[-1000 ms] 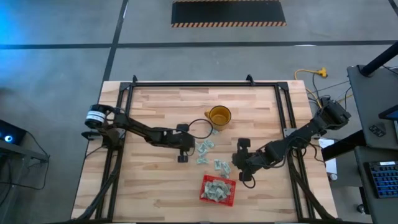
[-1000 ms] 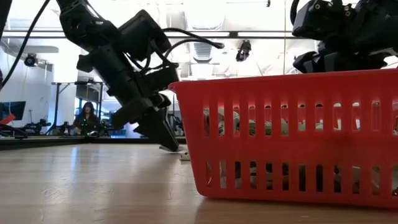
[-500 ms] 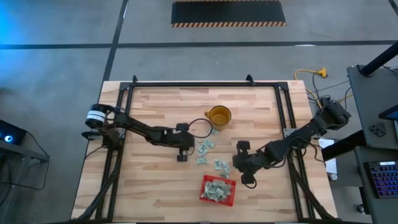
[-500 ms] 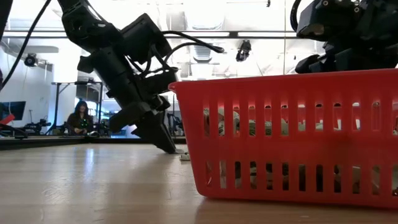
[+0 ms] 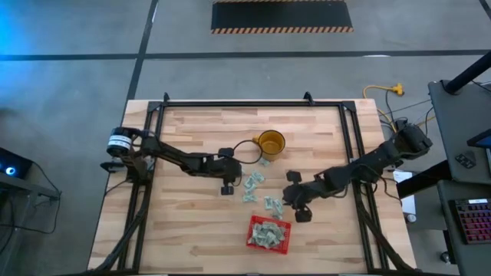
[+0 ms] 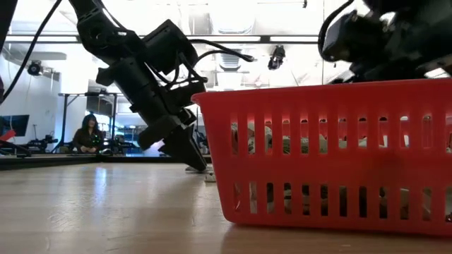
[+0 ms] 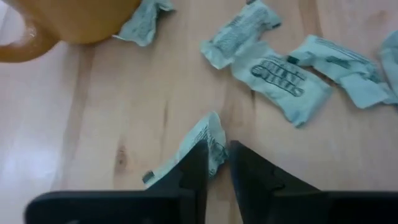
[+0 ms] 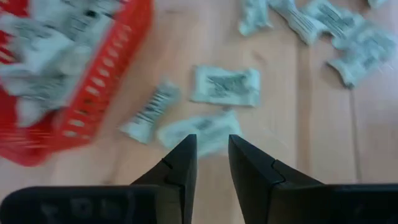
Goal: Pick and place Stevia / Truvia into bins
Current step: Put the stevia packet into the bin
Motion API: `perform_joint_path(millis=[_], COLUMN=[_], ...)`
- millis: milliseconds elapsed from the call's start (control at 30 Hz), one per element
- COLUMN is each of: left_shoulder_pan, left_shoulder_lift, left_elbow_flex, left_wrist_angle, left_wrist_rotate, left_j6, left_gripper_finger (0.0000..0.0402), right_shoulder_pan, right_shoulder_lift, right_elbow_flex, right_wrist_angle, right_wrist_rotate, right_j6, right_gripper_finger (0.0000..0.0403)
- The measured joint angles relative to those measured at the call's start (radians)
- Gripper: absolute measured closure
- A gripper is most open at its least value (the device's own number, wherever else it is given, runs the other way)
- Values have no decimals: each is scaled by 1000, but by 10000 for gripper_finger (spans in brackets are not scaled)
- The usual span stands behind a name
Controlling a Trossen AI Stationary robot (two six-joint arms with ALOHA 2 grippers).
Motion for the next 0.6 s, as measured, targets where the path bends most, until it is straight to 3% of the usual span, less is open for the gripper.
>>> perform_joint_path(millis=[267, 600], left_shoulder_pan=[11, 11], left_shoulder_lift=[0, 3], left_elbow_flex=[0, -1], left_wrist_angle=[1, 17], left_wrist_rotate=[1, 1], left_j6=[-46, -95], left_gripper_finger=[307, 301], right_shoulder_pan=[-35, -34], right_shoulder_lift=[15, 15], right_elbow_flex=[-102, -219], right_wrist_angle=[139, 407], right_wrist_rotate=[-27, -58], right_j6=[23, -6], right_gripper_finger=[297, 254])
